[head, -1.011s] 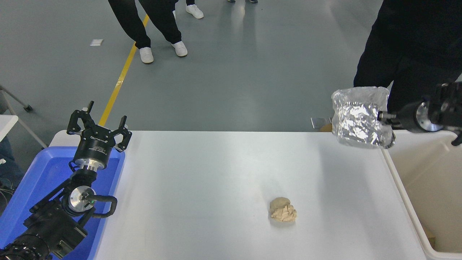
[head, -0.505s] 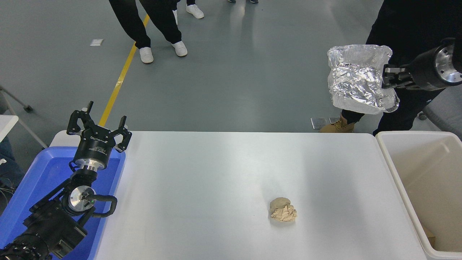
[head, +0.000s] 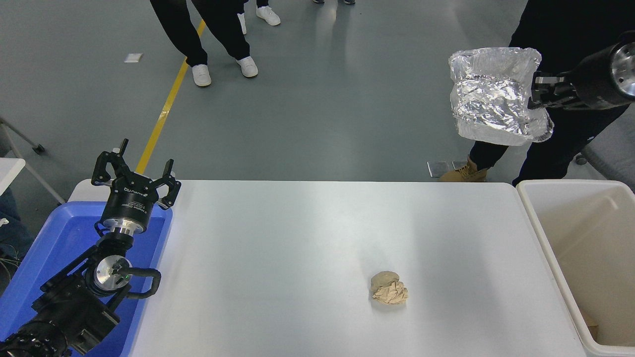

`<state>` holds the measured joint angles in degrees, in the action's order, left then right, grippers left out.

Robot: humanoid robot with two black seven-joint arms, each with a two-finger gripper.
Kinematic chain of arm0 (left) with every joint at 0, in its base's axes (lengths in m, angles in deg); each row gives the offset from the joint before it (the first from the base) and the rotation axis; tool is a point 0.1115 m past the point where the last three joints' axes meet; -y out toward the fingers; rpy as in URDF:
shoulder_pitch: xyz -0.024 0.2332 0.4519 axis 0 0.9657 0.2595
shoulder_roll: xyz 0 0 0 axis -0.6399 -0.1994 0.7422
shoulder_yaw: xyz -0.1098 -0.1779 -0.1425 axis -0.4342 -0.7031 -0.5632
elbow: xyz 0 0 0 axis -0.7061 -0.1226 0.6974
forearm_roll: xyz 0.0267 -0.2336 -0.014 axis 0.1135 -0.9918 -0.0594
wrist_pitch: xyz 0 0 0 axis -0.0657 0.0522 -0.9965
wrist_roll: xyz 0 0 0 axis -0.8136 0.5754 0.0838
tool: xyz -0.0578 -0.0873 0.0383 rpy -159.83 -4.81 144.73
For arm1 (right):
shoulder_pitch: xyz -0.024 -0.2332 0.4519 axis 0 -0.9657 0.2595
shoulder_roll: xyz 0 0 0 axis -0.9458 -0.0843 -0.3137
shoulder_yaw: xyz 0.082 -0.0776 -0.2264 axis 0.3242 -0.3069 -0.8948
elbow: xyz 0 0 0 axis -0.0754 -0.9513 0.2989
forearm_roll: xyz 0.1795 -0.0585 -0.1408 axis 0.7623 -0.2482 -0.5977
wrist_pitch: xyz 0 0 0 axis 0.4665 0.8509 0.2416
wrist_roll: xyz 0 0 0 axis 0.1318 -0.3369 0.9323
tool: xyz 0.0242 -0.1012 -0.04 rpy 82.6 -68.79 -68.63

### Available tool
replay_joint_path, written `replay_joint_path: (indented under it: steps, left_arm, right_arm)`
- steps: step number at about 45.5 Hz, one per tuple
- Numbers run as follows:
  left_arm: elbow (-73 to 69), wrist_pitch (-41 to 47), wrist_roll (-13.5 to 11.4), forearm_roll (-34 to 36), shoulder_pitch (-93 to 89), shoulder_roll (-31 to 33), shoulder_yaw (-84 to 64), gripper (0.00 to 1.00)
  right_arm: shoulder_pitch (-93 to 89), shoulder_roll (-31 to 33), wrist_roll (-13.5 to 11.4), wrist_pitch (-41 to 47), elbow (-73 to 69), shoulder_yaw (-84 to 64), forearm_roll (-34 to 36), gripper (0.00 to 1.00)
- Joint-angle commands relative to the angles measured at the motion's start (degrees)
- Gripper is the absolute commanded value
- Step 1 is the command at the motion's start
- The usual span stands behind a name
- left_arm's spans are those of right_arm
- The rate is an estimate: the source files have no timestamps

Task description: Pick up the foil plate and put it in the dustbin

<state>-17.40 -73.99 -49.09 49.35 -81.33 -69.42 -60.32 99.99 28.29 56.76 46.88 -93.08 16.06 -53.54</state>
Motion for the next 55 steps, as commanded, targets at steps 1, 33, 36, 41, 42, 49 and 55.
replay_joint_path:
  steps: [1, 33, 36, 41, 42, 49, 55]
  left_arm:
    - [-0.02, 0.00, 0.00, 0.00, 0.00, 0.02, 0.00, 0.98]
    - [-0.02, 0.00, 0.00, 0.00, 0.00, 0.02, 0.00, 0.98]
    - [-0.02, 0.00, 0.00, 0.00, 0.00, 0.02, 0.00, 0.98]
    - [-0.02, 0.00, 0.00, 0.00, 0.00, 0.02, 0.00, 0.98]
    - [0.06, 0.00, 0.00, 0.00, 0.00, 0.02, 0.00, 0.98]
    - [0.06, 0.00, 0.00, 0.00, 0.00, 0.02, 0.00, 0.98]
    - [-0.02, 0.00, 0.00, 0.00, 0.00, -0.07, 0.00, 0.98]
  right_arm:
    - [-7.92, 0.02, -0.09, -0.36, 8.12, 0.59, -0.30, 0.00]
    - [-49.68, 2.04, -5.79, -0.97, 47.59, 6.04, 12.70, 0.00]
    - [-52.58, 1.95, -7.81, -2.64, 49.18, 6.13, 14.28, 0.00]
    - [-55.83, 1.69, -9.58, -5.28, 49.45, 6.48, 16.04, 0.00]
    - [-56.28, 1.60, -9.75, -5.63, 49.53, 6.65, 16.39, 0.00]
    - [-60.84, 1.51, -11.33, -7.74, 49.53, 11.04, 17.89, 0.00]
    - [-64.54, 1.60, -11.42, -9.32, 49.97, 14.73, 17.98, 0.00]
